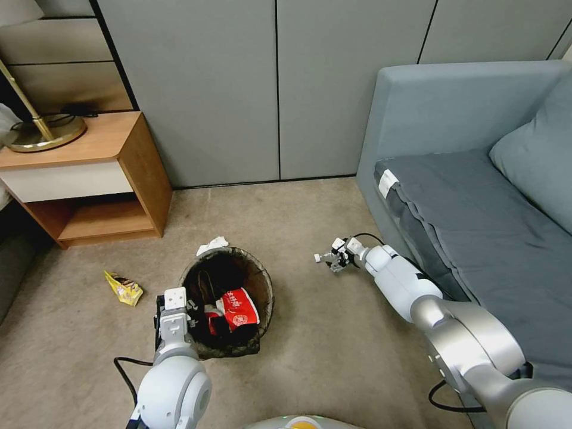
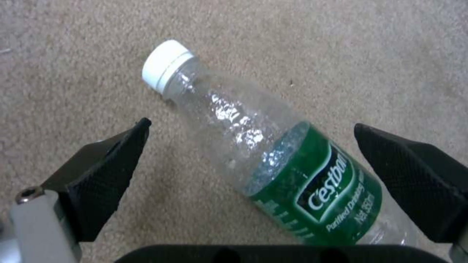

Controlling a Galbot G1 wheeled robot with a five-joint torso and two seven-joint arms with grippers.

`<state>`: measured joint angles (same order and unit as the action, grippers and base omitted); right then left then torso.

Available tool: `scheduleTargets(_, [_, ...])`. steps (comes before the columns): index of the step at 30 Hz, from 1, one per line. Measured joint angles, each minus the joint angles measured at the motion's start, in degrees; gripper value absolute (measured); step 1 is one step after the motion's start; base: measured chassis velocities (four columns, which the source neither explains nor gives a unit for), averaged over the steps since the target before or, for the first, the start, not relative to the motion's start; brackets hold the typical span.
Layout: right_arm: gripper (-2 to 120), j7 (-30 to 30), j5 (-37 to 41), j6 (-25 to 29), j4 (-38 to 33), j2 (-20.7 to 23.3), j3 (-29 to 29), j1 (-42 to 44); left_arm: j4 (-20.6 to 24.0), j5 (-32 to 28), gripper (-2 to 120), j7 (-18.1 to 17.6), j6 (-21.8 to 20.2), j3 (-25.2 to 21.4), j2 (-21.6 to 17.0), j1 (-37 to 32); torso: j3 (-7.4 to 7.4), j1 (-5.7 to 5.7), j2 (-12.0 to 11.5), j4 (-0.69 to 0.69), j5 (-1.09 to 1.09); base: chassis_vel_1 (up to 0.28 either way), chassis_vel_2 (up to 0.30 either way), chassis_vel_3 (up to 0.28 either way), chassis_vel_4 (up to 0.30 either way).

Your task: Pick up the trash bin, then pick up the garbage from the floor and place it into the trash bin.

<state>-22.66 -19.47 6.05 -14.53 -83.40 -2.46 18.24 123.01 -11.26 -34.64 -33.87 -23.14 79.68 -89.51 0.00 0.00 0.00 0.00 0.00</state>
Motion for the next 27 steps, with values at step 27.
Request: scheduleTargets(27, [100, 3.9, -1.3, -3.3, -0.2, -0.7, -1.8, 0.8, -0.7, 0.7, 0, 0.2, 0.2, 0.5, 0.1, 0.5, 0.0, 0.0, 0.0, 0.0, 0.0, 0.0, 0.0, 0.0, 0.0])
